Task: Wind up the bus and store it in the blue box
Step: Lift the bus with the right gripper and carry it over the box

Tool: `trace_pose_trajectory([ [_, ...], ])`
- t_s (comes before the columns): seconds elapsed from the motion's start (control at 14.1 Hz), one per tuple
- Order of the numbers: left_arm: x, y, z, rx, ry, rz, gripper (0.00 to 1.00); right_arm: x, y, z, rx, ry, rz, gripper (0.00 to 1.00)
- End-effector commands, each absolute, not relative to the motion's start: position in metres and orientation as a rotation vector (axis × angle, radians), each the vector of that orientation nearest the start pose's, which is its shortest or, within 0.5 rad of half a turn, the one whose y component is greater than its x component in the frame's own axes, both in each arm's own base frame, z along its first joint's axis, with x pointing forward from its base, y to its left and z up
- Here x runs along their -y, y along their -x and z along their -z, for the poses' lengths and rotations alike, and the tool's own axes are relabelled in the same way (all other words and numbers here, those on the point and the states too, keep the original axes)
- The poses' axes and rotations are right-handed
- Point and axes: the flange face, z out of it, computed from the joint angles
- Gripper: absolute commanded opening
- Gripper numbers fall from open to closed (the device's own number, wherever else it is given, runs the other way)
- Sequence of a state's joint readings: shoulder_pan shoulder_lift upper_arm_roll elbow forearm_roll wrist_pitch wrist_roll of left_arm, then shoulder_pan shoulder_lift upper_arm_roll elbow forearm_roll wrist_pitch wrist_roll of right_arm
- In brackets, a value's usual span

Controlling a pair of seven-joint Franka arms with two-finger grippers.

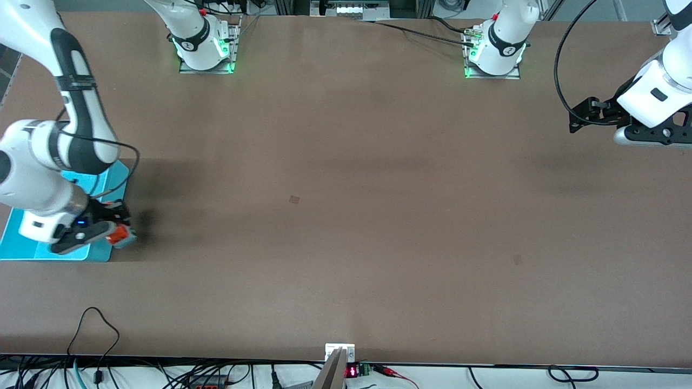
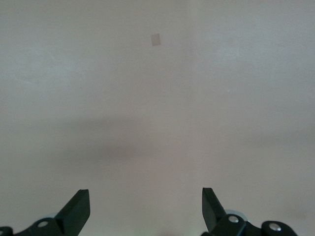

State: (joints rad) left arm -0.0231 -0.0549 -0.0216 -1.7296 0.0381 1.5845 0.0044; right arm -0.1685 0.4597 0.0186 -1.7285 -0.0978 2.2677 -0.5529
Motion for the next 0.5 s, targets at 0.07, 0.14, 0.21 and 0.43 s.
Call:
trace_pose_trajectory([
  [0.07,0.017,-0.535,-0.589,-0.097,3.097,-0.137,1.00,0.167,-0.649,-0.343,0.525,3.142,0.122,0.00],
  [0.14,0.018,-0.537,-0.589,-0.099,3.097,-0.140,1.00,0.181,-0.646,-0.341,0.506,3.143,0.121,0.00],
  [0.21,0.018,-0.537,-0.589,-0.099,3.097,-0.140,1.00,0.198,-0.641,-0.338,0.452,3.152,0.114,0.00],
  [0.43,0.018,-0.537,-0.589,-0.099,3.097,-0.137,1.00,0.233,-0.626,-0.318,0.340,3.178,0.050,0.00],
])
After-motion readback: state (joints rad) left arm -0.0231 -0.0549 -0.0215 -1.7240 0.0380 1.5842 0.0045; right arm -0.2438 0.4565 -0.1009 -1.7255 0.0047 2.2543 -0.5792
